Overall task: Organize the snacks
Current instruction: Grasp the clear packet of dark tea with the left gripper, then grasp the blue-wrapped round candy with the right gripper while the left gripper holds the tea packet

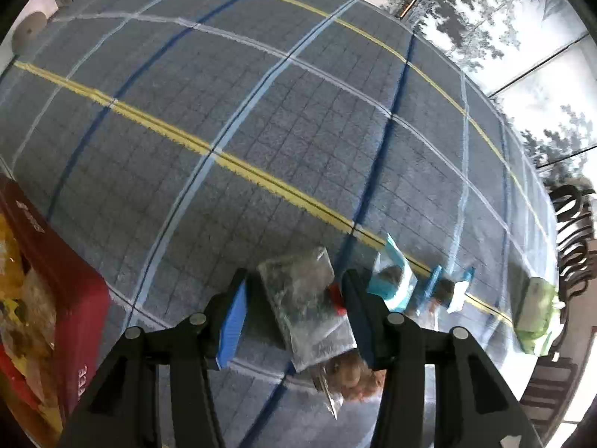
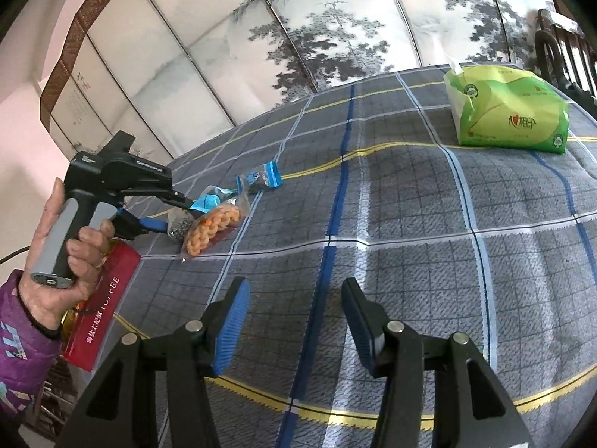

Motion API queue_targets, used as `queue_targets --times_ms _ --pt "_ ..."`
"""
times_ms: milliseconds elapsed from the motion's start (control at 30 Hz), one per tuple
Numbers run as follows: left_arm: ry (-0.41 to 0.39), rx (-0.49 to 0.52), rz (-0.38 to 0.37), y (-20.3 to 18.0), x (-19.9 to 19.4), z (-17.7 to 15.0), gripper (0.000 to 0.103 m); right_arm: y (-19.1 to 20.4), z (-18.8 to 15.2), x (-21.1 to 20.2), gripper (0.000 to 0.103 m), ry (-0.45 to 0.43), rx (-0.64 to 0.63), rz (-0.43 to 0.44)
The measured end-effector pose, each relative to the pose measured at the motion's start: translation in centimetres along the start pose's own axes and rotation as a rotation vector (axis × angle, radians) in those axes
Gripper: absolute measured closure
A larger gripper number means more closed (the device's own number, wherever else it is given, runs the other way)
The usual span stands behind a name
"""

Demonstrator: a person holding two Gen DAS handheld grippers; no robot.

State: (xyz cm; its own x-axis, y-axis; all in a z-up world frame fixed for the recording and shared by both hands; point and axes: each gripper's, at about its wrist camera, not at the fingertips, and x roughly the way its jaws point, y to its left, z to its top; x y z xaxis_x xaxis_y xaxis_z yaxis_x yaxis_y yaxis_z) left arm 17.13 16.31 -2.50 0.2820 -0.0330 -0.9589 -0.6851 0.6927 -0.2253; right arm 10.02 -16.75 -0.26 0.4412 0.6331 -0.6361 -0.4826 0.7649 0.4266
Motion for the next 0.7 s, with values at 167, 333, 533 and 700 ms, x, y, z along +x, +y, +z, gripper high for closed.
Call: queue_targets --times_ms 167,333,533,700 --pt "-0.054 0.034 0.063 -0.6 0.0 -1.1 0.064 0.0 0.0 0.0 0.051 0.002 0.003 -0.002" --pt "-0.109 0.13 0.069 -0.6 -0.9 -5.2 0.072 -0.1 0.1 -0.1 0.05 0.0 0.011 -0.004" --pt "-0.146 0.208 0.038 1.6 -3.0 -10.9 0.072 -0.2 0.1 0.1 0.05 0.014 0.01 -0.007" --pt "-0.161 0.235 -0.008 3.6 -4.9 -13.6 0.072 0.3 0.2 0.8 0.05 0.038 -0.011 -0.021"
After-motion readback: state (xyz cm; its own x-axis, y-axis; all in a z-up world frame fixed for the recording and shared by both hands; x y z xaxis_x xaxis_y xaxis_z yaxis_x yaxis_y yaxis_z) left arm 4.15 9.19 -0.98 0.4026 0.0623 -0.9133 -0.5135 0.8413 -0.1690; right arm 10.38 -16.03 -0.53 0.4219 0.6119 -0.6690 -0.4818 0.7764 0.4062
